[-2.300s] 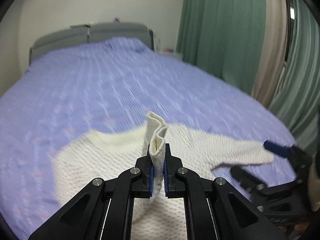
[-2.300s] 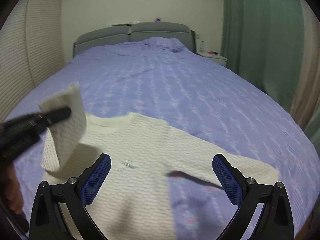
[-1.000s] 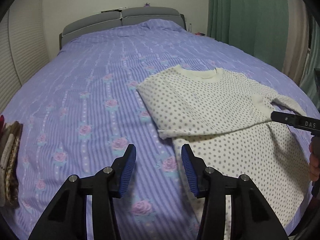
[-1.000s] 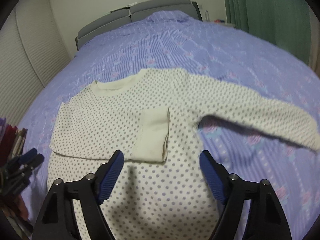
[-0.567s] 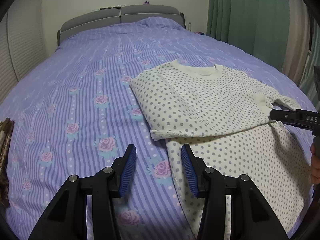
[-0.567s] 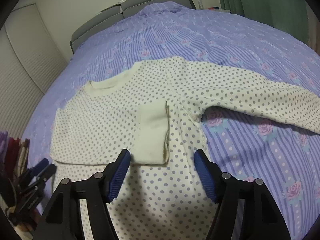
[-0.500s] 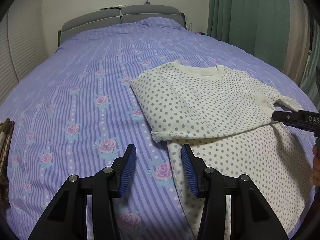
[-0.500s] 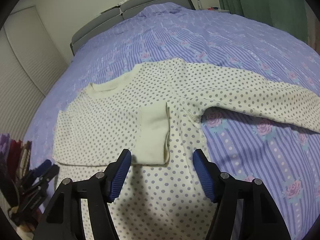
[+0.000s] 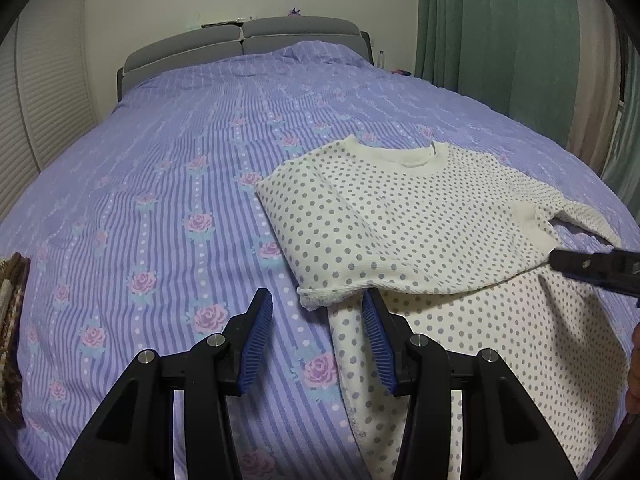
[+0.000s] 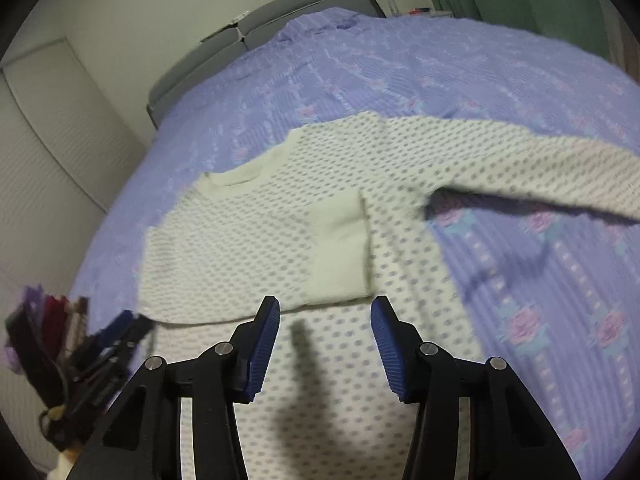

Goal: Fold small clothes

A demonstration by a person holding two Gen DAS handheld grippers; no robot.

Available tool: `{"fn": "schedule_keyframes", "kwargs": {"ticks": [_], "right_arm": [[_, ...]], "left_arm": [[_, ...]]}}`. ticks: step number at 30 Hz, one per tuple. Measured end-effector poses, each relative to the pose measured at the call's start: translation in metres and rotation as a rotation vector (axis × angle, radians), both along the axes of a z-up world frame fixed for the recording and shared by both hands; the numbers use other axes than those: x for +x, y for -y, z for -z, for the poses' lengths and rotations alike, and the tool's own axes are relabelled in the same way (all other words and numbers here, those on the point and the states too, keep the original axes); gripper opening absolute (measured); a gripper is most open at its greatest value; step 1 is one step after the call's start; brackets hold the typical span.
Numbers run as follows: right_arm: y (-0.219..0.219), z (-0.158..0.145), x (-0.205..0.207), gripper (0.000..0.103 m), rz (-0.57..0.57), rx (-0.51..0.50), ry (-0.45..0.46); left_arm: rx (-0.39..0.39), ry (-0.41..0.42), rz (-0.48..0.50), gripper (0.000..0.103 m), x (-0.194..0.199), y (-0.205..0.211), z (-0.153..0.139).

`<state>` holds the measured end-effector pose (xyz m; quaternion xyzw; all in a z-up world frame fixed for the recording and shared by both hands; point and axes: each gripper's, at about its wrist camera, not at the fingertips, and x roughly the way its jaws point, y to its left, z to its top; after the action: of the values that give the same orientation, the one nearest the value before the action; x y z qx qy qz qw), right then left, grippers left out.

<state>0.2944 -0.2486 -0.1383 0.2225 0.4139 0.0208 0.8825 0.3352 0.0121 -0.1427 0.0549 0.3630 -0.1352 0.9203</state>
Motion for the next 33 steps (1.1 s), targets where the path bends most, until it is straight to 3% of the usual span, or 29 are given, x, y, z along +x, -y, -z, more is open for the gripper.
{"fn": "schedule_keyframes", "kwargs": {"ticks": [4, 9, 11, 12, 14, 15, 24, 29, 33], "right_arm": [[0.003, 0.016, 0.014, 0.050, 0.020, 0.056, -0.046], [0.006, 0.023, 0.029, 0.050, 0.063, 0.101, -0.031], [0.007, 0.022, 0.035, 0.042, 0.090, 0.102, -0.023], [0.008, 0.021, 0.037, 0.026, 0.111, 0.098, -0.023], [0.010, 0.016, 0.039, 0.013, 0.131, 0.097, -0.018], [0.010, 0.011, 0.038, 0.010, 0.132, 0.100, -0.007], [0.007, -0.085, 0.034, 0.010, 0.070, 0.086, 0.252], [0.013, -0.112, 0.040, 0.010, 0.068, 0.057, 0.315], [0.009, -0.128, 0.052, 0.010, 0.022, 0.027, 0.336]], "left_arm": [[0.007, 0.009, 0.006, 0.047, 0.000, 0.001, -0.003], [0.005, 0.013, 0.004, 0.047, 0.000, 0.001, -0.003], [-0.004, 0.013, 0.004, 0.047, 0.000, 0.000, -0.004], [-0.004, 0.011, 0.001, 0.047, 0.000, 0.000, -0.003], [-0.012, 0.009, -0.003, 0.047, 0.000, -0.001, -0.001], [-0.012, 0.006, -0.006, 0.047, 0.000, -0.001, -0.001], [-0.053, 0.021, -0.040, 0.047, 0.006, 0.004, -0.004], [-0.053, 0.034, 0.015, 0.047, 0.006, 0.022, -0.007], [0.021, 0.039, 0.000, 0.047, 0.013, 0.033, 0.000]]}}
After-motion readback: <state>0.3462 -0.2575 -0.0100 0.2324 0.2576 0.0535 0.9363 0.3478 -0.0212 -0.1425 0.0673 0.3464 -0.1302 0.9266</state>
